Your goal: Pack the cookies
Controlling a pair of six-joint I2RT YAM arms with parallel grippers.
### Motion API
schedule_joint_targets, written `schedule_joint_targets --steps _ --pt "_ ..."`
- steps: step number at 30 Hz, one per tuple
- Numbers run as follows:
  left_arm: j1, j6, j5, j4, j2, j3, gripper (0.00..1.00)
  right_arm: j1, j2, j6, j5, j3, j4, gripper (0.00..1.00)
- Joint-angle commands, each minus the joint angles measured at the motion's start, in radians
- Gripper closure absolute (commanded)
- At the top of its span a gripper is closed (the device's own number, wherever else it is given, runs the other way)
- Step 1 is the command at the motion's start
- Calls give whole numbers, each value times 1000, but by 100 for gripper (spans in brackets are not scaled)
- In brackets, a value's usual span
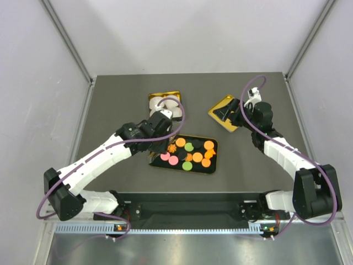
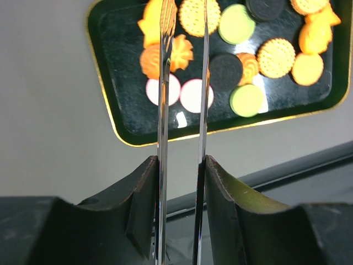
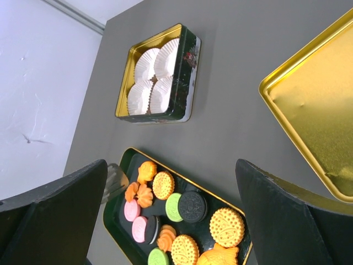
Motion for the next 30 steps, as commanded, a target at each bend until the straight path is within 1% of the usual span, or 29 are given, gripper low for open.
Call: schedule_joint_targets --steps 1,6,11,23,30 --pt "-32 -21 -6 12 6 10 57 12 2 -17 -11 53 35 0" --pt "-41 -34 -32 10 8 1 56 14 -5 -20 -11 55 30 0" --pt "-41 -50 -58 -14 -9 0 48 14 -1 -17 -16 55 32 0" --pt "-41 -77 -80 -42 -43 -66 47 15 -9 -17 -16 52 30 0" --pt "-41 -84 -69 -37 -46 -89 44 17 0 -15 -19 52 36 0"
